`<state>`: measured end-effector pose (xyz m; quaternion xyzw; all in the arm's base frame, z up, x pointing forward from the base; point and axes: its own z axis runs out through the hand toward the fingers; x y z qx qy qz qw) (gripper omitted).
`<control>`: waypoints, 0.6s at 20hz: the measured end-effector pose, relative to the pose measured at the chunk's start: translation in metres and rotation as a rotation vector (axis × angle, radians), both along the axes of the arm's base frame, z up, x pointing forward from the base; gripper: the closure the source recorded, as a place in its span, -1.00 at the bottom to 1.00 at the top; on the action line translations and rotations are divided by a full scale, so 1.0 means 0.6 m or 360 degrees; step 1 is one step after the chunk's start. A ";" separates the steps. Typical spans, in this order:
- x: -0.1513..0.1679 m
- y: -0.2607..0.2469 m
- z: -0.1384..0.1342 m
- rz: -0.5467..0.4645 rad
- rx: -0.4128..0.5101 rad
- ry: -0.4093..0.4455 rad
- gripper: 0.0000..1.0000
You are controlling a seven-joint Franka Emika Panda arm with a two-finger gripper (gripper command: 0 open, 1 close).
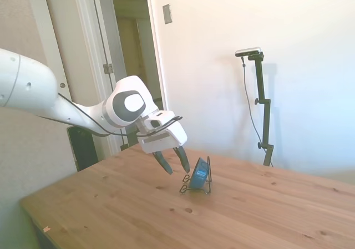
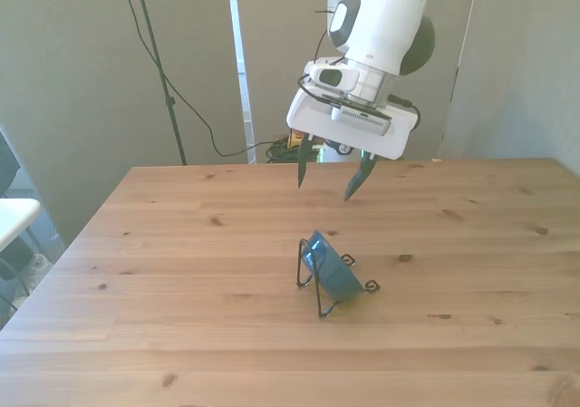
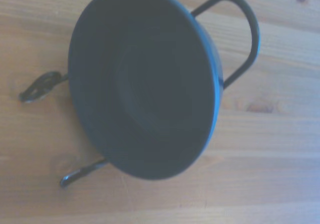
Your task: Unload the bowl
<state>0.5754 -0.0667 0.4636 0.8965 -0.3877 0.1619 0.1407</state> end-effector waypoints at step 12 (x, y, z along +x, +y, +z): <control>0.111 0.017 -0.022 0.0056 -0.0159 -0.0053 -1.00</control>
